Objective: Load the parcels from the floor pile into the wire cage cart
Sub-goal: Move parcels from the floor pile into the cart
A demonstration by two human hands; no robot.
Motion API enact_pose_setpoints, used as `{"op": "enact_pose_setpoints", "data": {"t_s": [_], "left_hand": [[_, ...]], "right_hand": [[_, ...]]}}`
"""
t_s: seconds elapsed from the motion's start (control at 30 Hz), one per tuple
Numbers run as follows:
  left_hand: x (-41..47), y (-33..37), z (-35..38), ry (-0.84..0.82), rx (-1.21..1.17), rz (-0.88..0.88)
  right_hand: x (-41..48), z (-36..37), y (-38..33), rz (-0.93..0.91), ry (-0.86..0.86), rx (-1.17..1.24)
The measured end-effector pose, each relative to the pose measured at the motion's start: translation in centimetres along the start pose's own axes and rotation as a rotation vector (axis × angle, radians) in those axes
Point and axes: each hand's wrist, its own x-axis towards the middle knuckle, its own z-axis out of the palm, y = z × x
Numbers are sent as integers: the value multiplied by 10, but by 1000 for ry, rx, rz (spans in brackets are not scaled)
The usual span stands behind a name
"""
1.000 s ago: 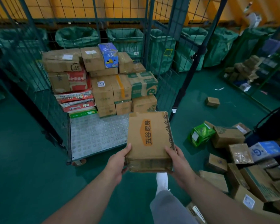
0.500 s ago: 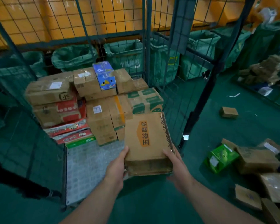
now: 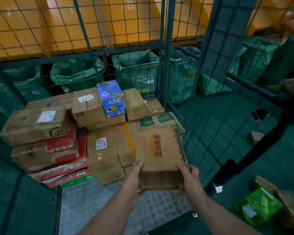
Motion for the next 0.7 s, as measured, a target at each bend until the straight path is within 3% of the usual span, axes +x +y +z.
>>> {"op": "enact_pose_setpoints", "data": {"t_s": [0.23,0.37,0.7], "left_hand": [[119,73,22,-81,180,-103],[158,110,50,-157,156,-107],[275,171,124,-67,123,-84]], "right_hand": [[102,36,-33,22,227,-165],[151,41,-48,17,347,-303],[288,52,-121,-47,217,-330]]}}
